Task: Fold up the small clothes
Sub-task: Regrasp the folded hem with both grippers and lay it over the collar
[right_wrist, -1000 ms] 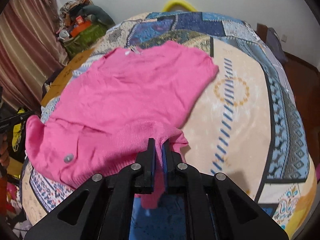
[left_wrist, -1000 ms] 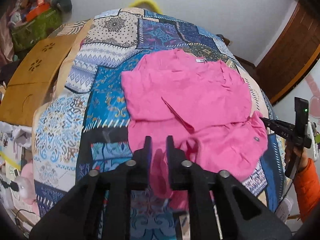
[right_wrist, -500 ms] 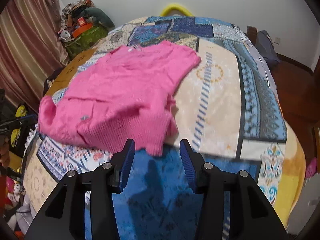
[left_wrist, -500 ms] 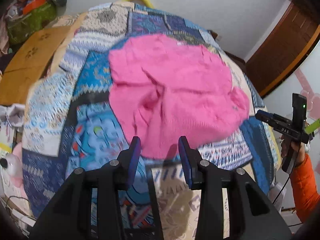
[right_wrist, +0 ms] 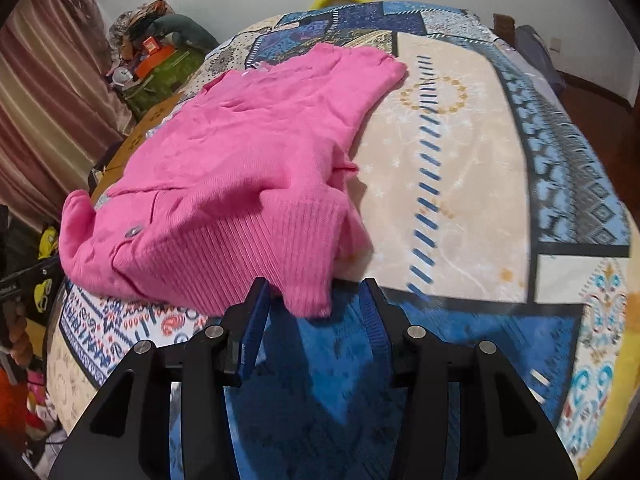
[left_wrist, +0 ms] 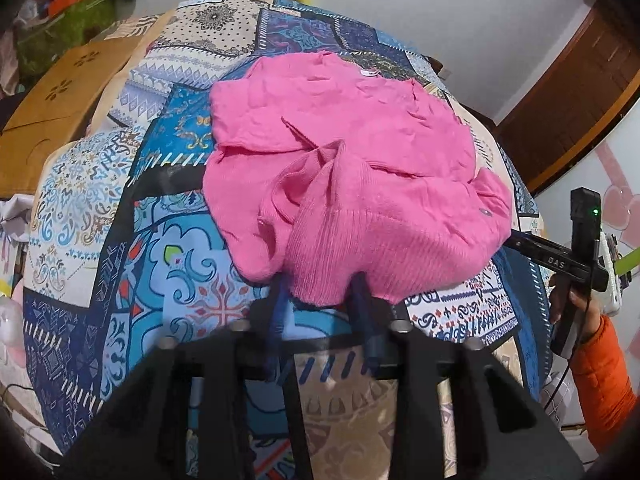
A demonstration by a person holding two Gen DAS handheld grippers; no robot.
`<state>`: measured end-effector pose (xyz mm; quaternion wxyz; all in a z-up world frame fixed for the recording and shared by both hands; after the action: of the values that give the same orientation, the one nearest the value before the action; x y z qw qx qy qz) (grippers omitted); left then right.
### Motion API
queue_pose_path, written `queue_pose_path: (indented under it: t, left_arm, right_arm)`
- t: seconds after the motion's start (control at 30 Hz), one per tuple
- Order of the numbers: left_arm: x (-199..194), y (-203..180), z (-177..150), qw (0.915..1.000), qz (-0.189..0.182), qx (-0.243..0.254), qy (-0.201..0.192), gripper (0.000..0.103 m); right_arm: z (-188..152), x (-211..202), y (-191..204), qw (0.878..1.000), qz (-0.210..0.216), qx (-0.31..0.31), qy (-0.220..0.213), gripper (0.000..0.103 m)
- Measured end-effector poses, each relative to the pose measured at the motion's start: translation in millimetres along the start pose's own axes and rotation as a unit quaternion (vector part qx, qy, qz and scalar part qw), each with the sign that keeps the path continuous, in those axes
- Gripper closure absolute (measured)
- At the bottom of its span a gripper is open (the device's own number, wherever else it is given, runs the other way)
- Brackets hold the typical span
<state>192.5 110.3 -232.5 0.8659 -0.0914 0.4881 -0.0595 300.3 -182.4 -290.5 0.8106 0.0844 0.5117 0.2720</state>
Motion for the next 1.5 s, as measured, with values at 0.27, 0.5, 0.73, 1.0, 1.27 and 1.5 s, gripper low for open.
queue_pose_path:
  t: [0.27, 0.5, 0.73, 1.0, 1.27, 1.5]
  left_arm:
    - [-23.6, -0.3, 6.6, 0.9988, 0.021, 0.001, -0.045, 0.099]
    - [-82.1, -7.3, 20.0, 0.9923, 0.053, 0.021, -0.110, 0.099]
    - [-139.5, -14.9, 49.8, 0.9802, 0.073, 0.031, -0.181, 0.099]
    - [-155.0, -15.1, 106.5, 0.9707, 0.098, 0.034, -0.217, 0.100]
    - [-87.0, 18.4, 173.4, 0.9767, 0.118, 0.006, -0.179, 0.100]
    - [11.1, 50.5, 214.3, 0.9847, 0.134, 0.003, -0.111, 0.100]
  right_arm:
    - [2.7, -14.8, 7.2, 1.000, 0.012, -0.010, -0.017, 0.096]
    - [5.0, -73.5, 24.2, 0.996, 0.023, -0.048, -0.066, 0.097]
    - [26.1, -139.8, 56.7, 0.986, 0.051, -0.073, -0.138, 0.097]
    - [60.1, -152.6, 76.3, 0.979, 0.055, -0.089, -0.177, 0.097]
    - [106.8, -102.9, 66.7, 0.985, 0.037, -0.072, -0.152, 0.097]
    - [156.0, -38.0, 39.6, 0.991, 0.005, -0.058, -0.118, 0.097]
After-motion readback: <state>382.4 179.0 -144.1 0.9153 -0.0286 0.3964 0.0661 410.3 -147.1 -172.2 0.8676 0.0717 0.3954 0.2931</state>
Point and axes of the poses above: each gripper's, at about its wrist camera, not at the fingertips, and x roughly the way its jaws point, y to its left, z to its top, the point moved 1 cm from there along x, roughly the way its jaws point, and after that the axes turned 8 degrees about x, right-handed, at the moved point
